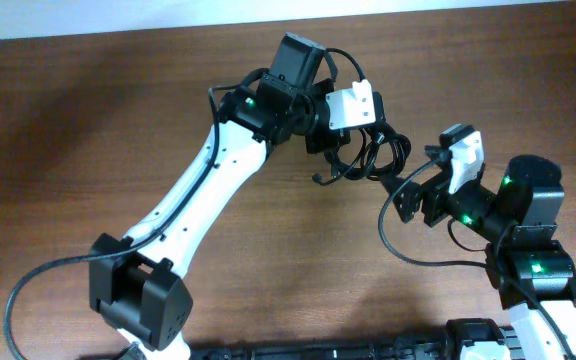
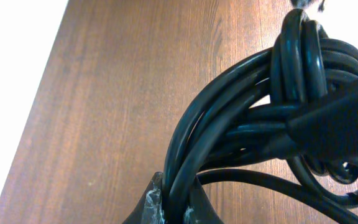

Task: Untangle cables

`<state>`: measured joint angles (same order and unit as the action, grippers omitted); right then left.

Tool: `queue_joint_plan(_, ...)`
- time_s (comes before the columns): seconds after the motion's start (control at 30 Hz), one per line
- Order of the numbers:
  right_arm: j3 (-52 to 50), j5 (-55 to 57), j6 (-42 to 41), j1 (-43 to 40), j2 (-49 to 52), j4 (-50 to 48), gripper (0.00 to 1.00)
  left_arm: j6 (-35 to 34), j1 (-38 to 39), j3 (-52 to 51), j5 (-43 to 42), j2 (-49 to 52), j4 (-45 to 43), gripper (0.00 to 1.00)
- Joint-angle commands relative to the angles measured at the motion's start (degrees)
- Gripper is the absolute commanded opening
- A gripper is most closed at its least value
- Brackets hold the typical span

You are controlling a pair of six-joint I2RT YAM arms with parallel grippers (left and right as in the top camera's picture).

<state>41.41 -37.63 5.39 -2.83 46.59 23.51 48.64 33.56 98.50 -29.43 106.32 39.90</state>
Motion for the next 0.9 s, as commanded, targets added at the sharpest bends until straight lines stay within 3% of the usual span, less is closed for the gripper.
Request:
queue_joint_plan(0.0,1.2,-11.1,6.8,-0.3,-0.4,-0.4,0.92,2.6,-0.2,1.0,-2.4,-4.5,0.5,0.0)
queue_joint_plan(0.07,1.2,-12.4,6.8,-0.3,-0.4,-0.6,0.77,6.1,-0.2,1.0,-6.7,-5.6,2.1,0.0)
queue_joint_plan(0.1,1.2,-12.4,6.8,-0.3,-0.4,-0.6,0.61,7.9,-0.2,1.0,-8.9,-5.9,2.9,0.0)
queue_joint_plan(0.13,1.2,-12.4,6.8,-0.3,-0.4,-0.6,0.55,8.6,-0.2,1.0,-10.7,-6.1,3.2,0.0)
queue_joint_plan(0.4,1.2,-16.8,6.8,-0.3,-0.4,-2.8,0.54,9.5,0.3,1.0,-16.9,-6.1,5.5,0.0)
queue_joint_plan(0.43,1.2,-17.4,6.8,-0.3,-0.4,-3.0,0.49,10.7,0.8,1.0,-16.9,-6.1,6.3,0.0)
queue_joint_plan(0.53,1.2,-18.3,6.8,-0.3,-0.4,-3.9,0.09,11.5,1.6,1.0,-16.5,-6.1,6.7,0.0)
queue_joint_plan(0.57,1.2,-18.3,6.8,-0.3,-0.4,-4.0,0.04,11.5,1.6,1.0,-16.0,-6.1,6.7,0.0)
queue_joint_plan(0.8,1.2,-18.3,6.6,-0.3,-0.4,-4.0,0.04,10.6,1.5,1.0,-12.1,-6.1,6.7,0.0)
queue_joint_plan(0.87,1.2,-16.9,6.1,-0.3,-0.4,-4.0,0.04,9.0,1.5,1.0,-9.4,-6.1,6.6,0.3)
